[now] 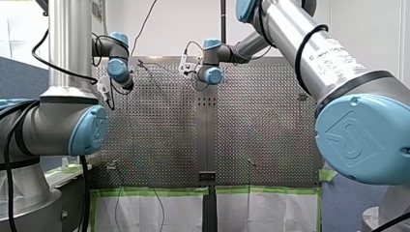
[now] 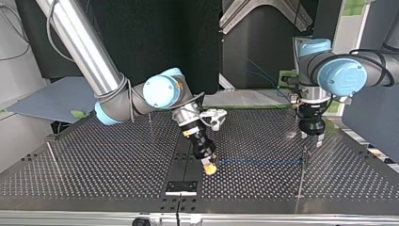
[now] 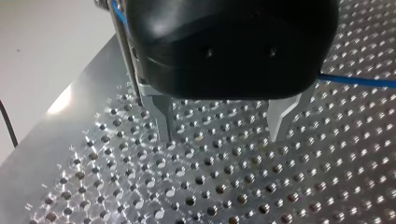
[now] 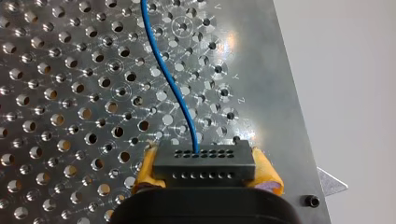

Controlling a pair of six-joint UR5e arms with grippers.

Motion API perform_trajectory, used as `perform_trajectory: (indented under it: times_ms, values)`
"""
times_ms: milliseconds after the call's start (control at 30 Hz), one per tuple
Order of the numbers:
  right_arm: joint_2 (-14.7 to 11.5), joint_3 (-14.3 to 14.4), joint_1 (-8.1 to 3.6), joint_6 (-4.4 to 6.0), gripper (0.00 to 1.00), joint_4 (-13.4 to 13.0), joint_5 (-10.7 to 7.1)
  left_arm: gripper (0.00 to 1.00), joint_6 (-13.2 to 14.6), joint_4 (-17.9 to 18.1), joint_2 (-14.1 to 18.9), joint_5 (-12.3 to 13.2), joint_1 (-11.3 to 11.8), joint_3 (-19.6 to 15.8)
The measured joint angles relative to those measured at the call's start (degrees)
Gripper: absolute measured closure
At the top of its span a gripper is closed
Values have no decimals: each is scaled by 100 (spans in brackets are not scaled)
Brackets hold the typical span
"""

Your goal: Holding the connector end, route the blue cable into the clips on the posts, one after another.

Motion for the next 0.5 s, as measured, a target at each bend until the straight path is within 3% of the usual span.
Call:
perform_trajectory:
  times_ms: [167, 500]
  values:
    - [0, 0, 6, 7, 100, 11, -9, 0, 76, -303, 320, 18, -26, -109]
    - [2, 3, 0, 22, 100, 12, -11, 0, 162, -498, 852, 74, -84, -154]
